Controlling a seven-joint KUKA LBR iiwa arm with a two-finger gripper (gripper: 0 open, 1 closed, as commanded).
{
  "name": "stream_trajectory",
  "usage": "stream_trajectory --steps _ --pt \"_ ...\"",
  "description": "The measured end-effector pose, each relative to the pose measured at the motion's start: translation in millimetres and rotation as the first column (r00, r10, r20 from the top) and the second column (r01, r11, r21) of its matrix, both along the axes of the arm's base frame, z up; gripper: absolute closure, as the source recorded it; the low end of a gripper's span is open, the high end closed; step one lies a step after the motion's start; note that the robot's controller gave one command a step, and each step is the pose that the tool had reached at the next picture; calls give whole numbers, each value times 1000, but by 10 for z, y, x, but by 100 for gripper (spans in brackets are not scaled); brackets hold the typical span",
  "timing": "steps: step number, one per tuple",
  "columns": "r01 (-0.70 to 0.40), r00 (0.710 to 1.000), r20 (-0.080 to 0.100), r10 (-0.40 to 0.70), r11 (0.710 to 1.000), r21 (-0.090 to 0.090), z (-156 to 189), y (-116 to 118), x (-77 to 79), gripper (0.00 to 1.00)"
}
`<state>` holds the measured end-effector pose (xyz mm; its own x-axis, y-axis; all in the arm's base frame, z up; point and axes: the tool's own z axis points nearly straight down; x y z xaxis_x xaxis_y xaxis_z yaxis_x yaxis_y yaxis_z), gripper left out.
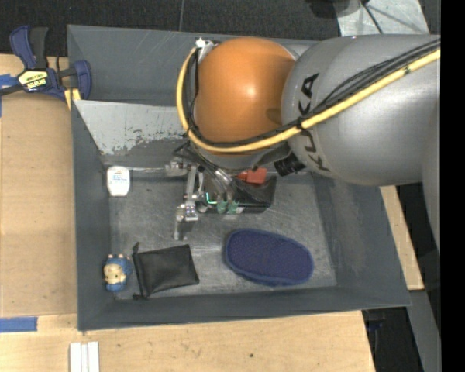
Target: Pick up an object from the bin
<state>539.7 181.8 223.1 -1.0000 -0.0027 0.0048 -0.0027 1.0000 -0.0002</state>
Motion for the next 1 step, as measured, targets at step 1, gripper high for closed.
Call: stream_trajectory --steps 1 --pt "-99 995 16 99 995 3 -1502 -412 -503 0"
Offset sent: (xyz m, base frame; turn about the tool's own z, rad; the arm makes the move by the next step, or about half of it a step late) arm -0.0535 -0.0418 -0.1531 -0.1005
